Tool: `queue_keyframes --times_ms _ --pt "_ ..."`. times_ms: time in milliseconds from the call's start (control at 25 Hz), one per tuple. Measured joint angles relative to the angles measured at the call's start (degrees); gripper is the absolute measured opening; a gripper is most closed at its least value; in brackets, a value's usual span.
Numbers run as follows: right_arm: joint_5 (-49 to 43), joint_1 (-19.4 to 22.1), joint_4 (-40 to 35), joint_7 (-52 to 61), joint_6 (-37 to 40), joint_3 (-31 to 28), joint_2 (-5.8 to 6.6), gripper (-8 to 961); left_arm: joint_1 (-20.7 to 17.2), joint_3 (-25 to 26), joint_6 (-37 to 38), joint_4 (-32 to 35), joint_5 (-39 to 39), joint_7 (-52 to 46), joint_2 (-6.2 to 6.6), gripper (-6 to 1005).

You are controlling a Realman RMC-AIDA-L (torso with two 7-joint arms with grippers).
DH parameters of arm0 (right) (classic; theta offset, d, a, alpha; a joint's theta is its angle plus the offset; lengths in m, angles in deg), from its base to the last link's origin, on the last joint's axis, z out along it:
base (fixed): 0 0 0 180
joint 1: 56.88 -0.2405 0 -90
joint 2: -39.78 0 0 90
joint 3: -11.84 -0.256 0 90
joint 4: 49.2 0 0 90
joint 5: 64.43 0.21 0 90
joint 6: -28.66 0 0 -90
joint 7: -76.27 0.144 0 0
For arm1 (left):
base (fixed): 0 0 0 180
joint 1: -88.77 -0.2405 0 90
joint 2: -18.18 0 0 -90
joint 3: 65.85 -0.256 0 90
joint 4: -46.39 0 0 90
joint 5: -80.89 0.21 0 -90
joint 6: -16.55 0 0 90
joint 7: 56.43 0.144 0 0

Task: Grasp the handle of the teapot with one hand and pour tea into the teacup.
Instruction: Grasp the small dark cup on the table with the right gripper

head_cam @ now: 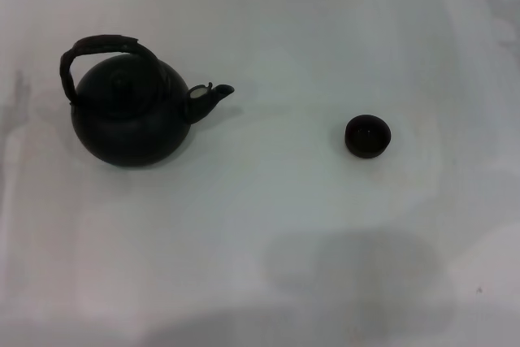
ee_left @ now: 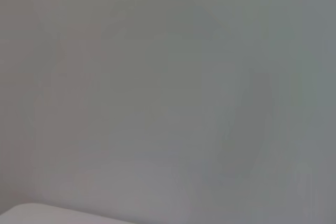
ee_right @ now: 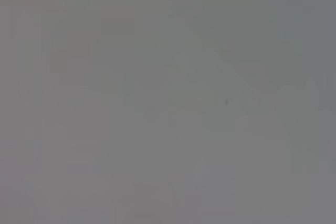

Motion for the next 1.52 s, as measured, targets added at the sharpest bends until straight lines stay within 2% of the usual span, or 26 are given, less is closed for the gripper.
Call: queue_keyframes --times_ms 440,600,720,960,1040,1200,1280,1400,1520 --pt "0.7 -0.3 -0.1 0.7 -1.9 0.0 -0.08 814 0.2 0.0 -0.3 0.0 0.0 0.0 0.00 681" --pt "1.0 -0.6 -0.1 6.2 -3.5 1.0 -0.01 812 0.1 0.0 -0.3 0.0 0.0 0.0 0.00 681" --pt "0.6 -0.6 -0.8 16.4 -4.0 6.3 0.49 812 0.0 0.0 -0.4 0.0 0.0 0.0 0.00 681" --pt "0.5 2.7 -9.4 36.3 -0.6 26.3 1.38 811 0.0 0.0 -0.4 0.0 0.4 0.0 0.04 682" --pt "0.1 3.2 -11.6 41.1 1.2 32.6 2.74 811 0.0 0.0 -0.4 0.0 0.4 0.0 0.04 682" --pt "-6.2 2.8 -14.9 53.9 7.5 42.0 7.76 811 -0.3 -0.1 -0.4 0.0 0.4 0.0 0.09 681" --pt "-11.8 2.0 -16.0 58.6 11.9 43.3 9.92 811 -0.4 -0.2 -0.3 0.3 0.4 0.0 0.09 681" --pt "-21.7 0.7 -18.9 65.0 16.8 43.3 12.45 812 -0.6 -0.3 -0.1 1.0 0.5 0.0 0.09 681" --pt "-32.2 -0.6 -22.8 72.3 17.6 43.3 13.93 812 -0.8 -0.4 0.0 1.5 0.6 -0.4 0.09 681"
